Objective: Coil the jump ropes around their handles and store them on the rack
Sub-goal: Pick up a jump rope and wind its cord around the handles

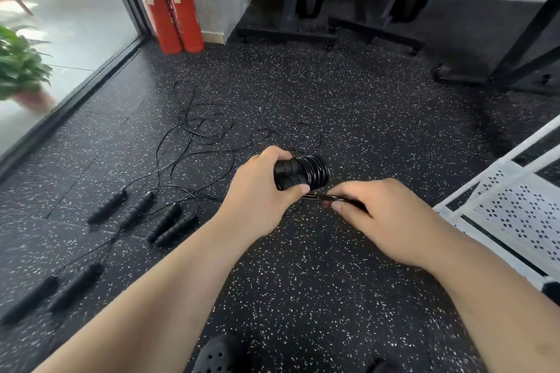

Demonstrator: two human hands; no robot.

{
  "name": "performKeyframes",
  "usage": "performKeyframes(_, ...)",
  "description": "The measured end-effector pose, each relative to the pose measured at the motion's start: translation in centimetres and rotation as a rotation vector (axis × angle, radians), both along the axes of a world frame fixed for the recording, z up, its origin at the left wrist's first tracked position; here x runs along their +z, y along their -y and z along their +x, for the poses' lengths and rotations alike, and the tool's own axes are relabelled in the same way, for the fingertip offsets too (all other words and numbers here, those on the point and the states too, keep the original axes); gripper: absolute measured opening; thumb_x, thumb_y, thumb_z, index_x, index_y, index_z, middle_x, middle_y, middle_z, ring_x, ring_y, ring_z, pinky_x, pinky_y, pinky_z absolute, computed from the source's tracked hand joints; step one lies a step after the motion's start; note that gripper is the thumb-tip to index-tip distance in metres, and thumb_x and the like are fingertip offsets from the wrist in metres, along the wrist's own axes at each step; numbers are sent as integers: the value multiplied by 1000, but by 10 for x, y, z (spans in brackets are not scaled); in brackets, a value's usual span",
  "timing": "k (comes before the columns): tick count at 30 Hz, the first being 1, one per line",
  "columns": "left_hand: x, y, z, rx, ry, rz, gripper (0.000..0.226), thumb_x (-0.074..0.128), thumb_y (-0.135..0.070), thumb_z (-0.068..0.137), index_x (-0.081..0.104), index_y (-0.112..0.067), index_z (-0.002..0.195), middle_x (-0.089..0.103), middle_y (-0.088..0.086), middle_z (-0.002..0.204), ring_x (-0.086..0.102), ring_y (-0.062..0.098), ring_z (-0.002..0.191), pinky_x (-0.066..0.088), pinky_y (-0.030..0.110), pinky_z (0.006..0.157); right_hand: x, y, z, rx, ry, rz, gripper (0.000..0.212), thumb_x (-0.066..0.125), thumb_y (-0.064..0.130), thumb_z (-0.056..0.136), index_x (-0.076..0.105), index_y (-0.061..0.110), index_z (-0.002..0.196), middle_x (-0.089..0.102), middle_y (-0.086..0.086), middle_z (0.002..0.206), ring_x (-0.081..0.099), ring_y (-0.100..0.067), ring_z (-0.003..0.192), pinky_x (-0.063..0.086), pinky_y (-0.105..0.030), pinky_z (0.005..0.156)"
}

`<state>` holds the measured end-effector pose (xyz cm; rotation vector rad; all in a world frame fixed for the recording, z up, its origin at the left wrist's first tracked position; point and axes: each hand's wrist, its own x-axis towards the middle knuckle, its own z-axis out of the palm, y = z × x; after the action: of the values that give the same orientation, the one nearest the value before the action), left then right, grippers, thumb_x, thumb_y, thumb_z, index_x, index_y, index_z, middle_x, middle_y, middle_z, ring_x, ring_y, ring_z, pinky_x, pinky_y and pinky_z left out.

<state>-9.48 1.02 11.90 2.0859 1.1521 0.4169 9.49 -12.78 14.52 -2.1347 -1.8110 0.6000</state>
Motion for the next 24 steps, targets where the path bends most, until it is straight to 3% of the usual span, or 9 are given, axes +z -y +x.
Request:
performKeyframes(3, 2, -1, -2, -137, -50, -3, 55, 88, -48, 83, 61, -42, 131, 67, -21, 113, 61, -1, 100, 41, 11, 78, 4, 1, 10, -22, 84, 116, 19, 59, 46, 103, 73, 44, 115, 69, 21, 83, 62, 0, 74, 55, -37, 73)
performKeyframes(5, 3, 2, -2, -208, -65, 4, 58, 90, -49, 80, 63, -44, 131, 68, -22, 114, 61, -3, 101, 45, 14, 83, 2, 2, 18, -45, 79, 175, 20, 61, 51, 98, 74, 44, 111, 70, 24, 92, 64, -1, 84, 56, -40, 79)
performKeyframes(9, 3, 11, 4, -364, -97, 69, 63, 94, -46, 76, 65, -43, 132, 68, -21, 121, 60, 1, 111, 47, 25, 102, -4, 3, 23, -33, 118, 186, 19, 64, 56, 94, 75, 46, 106, 66, 24, 89, 61, 0, 83, 55, -39, 77)
performKeyframes(13, 5, 17, 6, -530, -157, 86, 63, 93, -41, 78, 59, -45, 131, 64, -23, 121, 57, -2, 110, 43, 20, 97, -8, 4, 26, -14, 87, 130, 14, 75, 51, 92, 75, 48, 106, 58, 19, 83, 55, 2, 81, 48, -35, 73)
performKeyframes(17, 14, 17, 3, -556, -137, -38, 67, 94, -36, 78, 49, -46, 128, 67, -25, 118, 62, -3, 103, 48, 24, 93, -3, 6, 32, -15, -83, 32, 16, 79, 44, 92, 73, 50, 106, 67, 23, 95, 61, 8, 89, 44, -23, 72)
performKeyframes(20, 18, 14, -2, -565, -6, -207, 59, 93, -27, 80, 53, -41, 122, 71, -18, 112, 67, 4, 101, 54, 37, 96, 6, 7, 41, 3, -244, -13, 15, 74, 34, 99, 76, 47, 107, 74, 27, 107, 67, 5, 102, 51, -30, 92)
performKeyframes(22, 22, 12, -4, -551, 131, -340, 55, 92, -17, 82, 59, -35, 123, 73, -10, 115, 70, 14, 108, 55, 47, 101, 12, 7, 43, 9, -412, -30, 16, 69, 31, 103, 79, 41, 111, 78, 19, 110, 71, -1, 105, 53, -31, 95)
performKeyframes(24, 27, 10, -6, -535, 245, -454, 54, 89, -7, 84, 65, -30, 125, 74, -3, 120, 70, 19, 116, 55, 46, 106, 13, 8, 45, 7, -589, -9, 19, 66, 26, 103, 80, 32, 115, 80, 9, 111, 73, -8, 107, 54, -24, 93)
